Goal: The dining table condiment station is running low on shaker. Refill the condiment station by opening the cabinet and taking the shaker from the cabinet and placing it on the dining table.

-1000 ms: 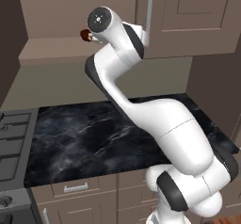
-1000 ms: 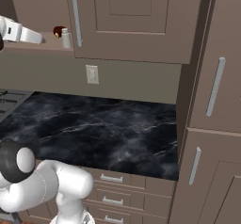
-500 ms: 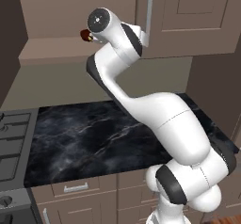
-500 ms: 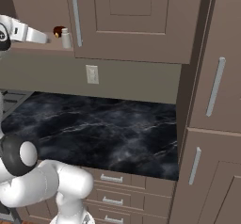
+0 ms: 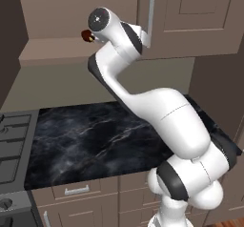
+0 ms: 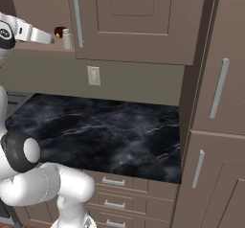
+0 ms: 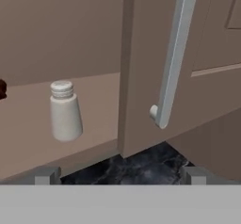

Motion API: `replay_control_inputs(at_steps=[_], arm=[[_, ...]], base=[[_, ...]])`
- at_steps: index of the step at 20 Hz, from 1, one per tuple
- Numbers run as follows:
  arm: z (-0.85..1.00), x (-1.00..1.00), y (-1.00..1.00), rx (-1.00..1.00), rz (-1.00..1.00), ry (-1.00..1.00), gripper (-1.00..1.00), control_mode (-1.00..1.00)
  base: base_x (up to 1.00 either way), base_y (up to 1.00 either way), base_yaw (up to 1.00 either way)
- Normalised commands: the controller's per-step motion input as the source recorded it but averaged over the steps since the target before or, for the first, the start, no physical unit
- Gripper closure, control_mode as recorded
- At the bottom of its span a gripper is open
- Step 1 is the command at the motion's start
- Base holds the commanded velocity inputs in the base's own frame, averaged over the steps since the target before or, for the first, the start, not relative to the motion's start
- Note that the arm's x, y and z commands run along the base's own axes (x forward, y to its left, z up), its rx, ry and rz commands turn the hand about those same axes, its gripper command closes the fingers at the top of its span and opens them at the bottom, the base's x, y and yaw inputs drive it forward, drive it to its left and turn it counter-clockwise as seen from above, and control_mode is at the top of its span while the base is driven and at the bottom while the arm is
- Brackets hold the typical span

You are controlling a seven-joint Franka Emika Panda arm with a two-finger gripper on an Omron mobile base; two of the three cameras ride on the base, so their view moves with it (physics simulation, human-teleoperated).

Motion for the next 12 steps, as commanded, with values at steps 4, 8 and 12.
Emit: replay_control_inputs(at_steps=[4, 8, 12], arm=[[-0.03, 0.19, -0.02, 0.0, -0.03, 0.01, -1.0, -1.0], [-0.03, 0.21, -0.01, 0.0, -0.03, 0.0, -1.0, -1.0], [-0.06, 0.22, 0.0, 0.0, -0.02, 0.0, -1.0, -1.0]], base=[[0.0, 0.0, 0.0], [0.0, 0.0, 0.0], [0.0, 0.0, 0.0]])
